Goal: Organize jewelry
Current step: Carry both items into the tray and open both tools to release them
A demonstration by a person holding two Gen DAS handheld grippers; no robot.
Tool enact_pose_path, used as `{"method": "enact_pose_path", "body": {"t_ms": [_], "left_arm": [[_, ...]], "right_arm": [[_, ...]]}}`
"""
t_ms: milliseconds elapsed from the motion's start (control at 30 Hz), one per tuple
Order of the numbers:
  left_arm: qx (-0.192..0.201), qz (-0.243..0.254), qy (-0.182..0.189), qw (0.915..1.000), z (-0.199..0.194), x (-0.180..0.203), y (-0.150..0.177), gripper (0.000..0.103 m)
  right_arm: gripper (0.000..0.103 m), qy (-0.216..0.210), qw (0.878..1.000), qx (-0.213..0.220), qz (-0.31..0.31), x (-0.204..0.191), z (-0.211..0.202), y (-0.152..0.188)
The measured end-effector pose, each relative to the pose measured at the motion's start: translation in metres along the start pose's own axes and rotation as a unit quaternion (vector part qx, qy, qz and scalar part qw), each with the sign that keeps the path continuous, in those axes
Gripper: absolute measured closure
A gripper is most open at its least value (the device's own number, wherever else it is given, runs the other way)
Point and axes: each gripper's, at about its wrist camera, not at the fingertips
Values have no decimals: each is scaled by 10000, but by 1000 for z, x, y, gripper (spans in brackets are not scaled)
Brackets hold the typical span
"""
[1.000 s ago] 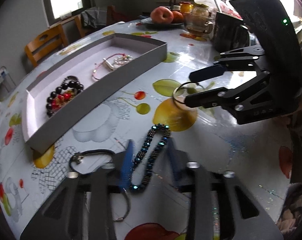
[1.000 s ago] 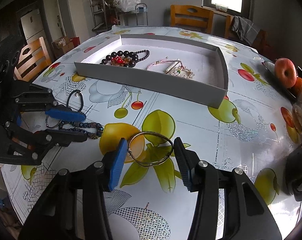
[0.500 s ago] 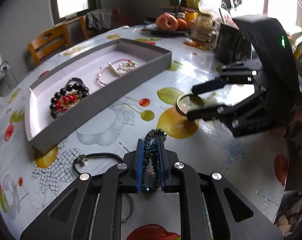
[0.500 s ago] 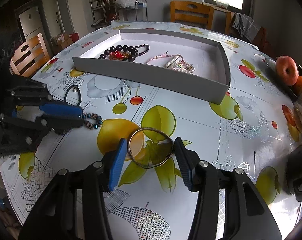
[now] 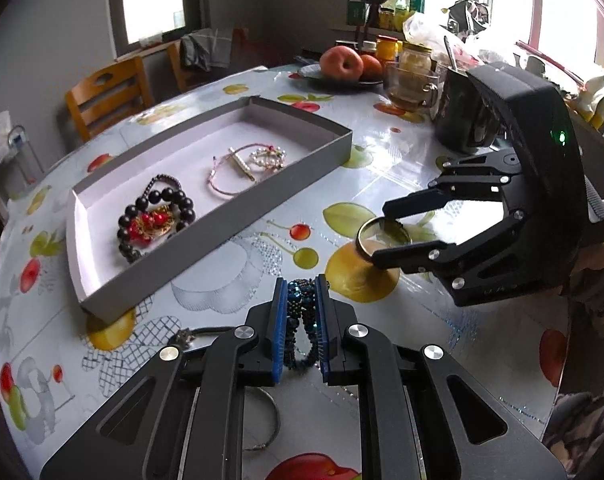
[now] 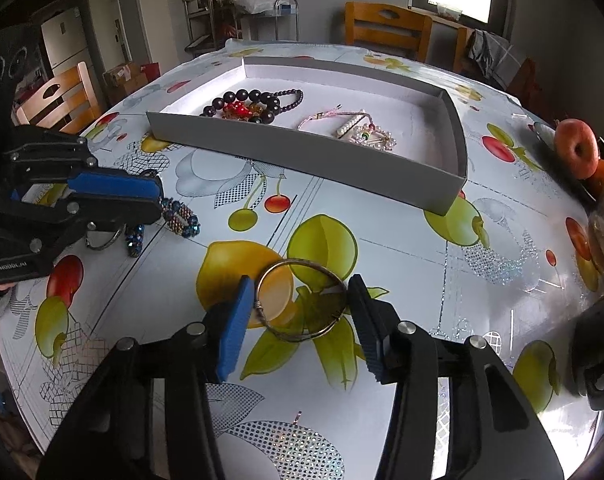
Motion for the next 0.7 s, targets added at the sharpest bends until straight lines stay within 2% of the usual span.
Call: {"method": "enact_pose_path", "body": {"t_ms": [400, 700], "left_arm": [[180, 6, -137, 9997, -6, -13, -24, 88], [335, -140, -353, 9987, -4, -38, -46, 88]], "right_arm": [[55, 57, 9990, 449, -45, 2, -22, -32], [55, 26, 9980, 632, -84, 6, -15, -67]]}}
Point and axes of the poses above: each gripper's, at about its wrist camera, not at the fingertips, and z roughly the way its jaws point, x to its right, y to its underside, and after that the axes turned 8 degrees about x, right-handed
